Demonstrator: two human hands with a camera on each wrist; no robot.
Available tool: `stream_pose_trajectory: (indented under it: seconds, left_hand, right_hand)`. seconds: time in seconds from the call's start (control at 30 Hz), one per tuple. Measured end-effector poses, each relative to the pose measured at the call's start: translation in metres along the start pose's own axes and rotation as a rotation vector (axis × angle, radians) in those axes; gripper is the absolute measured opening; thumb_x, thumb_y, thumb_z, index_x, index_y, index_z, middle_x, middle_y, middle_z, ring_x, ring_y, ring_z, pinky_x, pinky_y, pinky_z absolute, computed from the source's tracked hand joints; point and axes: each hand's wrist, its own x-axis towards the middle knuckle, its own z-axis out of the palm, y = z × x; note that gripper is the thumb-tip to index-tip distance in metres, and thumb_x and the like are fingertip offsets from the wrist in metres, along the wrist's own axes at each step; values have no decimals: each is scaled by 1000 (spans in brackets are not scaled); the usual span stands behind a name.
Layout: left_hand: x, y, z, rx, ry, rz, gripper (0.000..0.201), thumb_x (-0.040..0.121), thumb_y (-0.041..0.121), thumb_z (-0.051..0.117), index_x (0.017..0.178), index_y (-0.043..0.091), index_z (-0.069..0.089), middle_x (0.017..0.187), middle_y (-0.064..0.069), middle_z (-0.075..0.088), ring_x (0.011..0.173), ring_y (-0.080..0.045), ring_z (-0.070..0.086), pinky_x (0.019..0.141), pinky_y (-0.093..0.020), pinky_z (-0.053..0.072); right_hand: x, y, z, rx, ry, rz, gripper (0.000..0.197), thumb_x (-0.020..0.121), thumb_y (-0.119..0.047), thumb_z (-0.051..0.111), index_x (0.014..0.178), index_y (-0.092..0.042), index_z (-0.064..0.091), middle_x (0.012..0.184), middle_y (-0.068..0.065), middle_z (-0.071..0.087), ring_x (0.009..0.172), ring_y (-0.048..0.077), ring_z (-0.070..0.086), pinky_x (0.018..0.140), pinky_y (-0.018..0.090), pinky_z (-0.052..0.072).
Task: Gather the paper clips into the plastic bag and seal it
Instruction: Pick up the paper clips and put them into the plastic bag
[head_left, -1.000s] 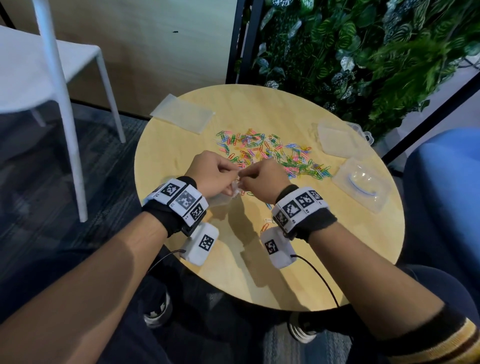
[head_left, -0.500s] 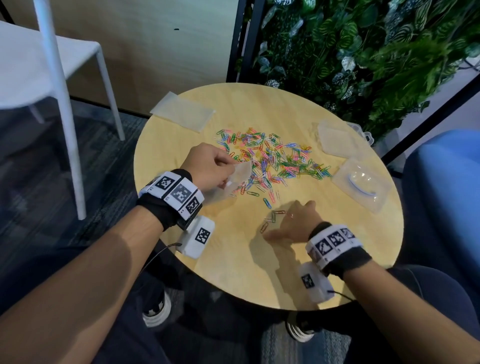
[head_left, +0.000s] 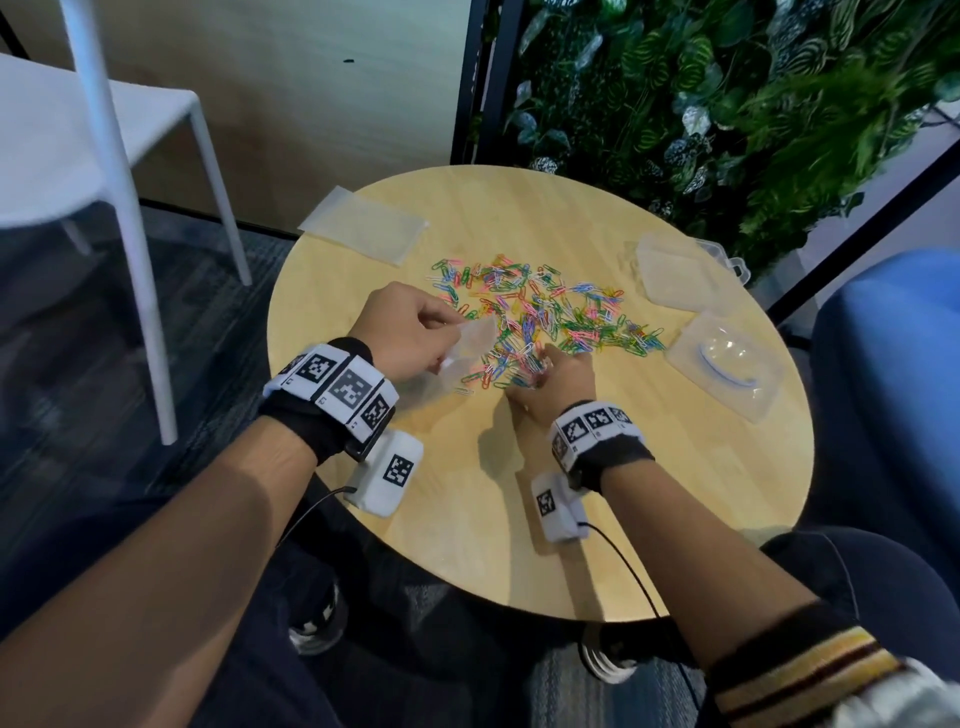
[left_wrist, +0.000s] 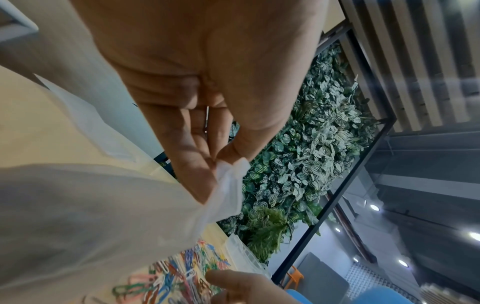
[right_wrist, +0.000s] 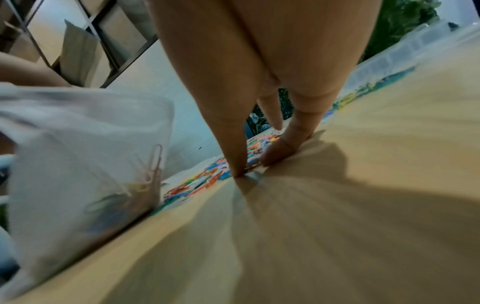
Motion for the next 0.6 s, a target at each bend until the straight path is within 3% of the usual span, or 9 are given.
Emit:
stream_pose_trajectory:
  seconds: [0.1,0.23,0.33,0.47,0.6]
  left_hand:
    - [4,-2,-8,-14,23,-9,21,84,4,63,95,12,79,69,-2,69,49,-7,60,49,-16,50]
    - [7,-1,-14,-14,27,-4,21,84,4,62,93,13,79,71,-3,70,57,-15,63,57,-25,58]
    - [7,1,-11,-29,21,-9,20,84,4,62,94,11,78,70,-5,69,57,-17,64,54,-22,56]
    - [4,1,-10,-47,14,-13,20,86,3,62,97,10,78,70,-5,69,60,-19,65,54,-22,57]
    - [1,1,-9,-77,-7,-26,19,87,2,63,98,9,78,72,-5,70,59,-16,66,53,-19,55]
  right_hand:
    - [11,-4,2,-132,-19,-102,56,87,-42,65,135,-16,53,134,9,50,120,25,45,98,32,42]
    - [12,-12,-2,-246,37,-173,21,92,-19,61,104,-9,74,114,13,63,94,26,61,80,29,47]
    - [11,-15,-9,-251,-3,-159,21,92,-10,56,96,-5,76,97,11,72,89,26,66,74,27,52]
    - [11,-10,-26,-175,-37,-146,19,90,-22,66,94,-9,79,94,5,75,88,21,69,82,28,55]
    - [9,8,-45,71,-36,-84,15,85,-22,72,86,-8,79,83,7,76,82,20,72,77,29,58]
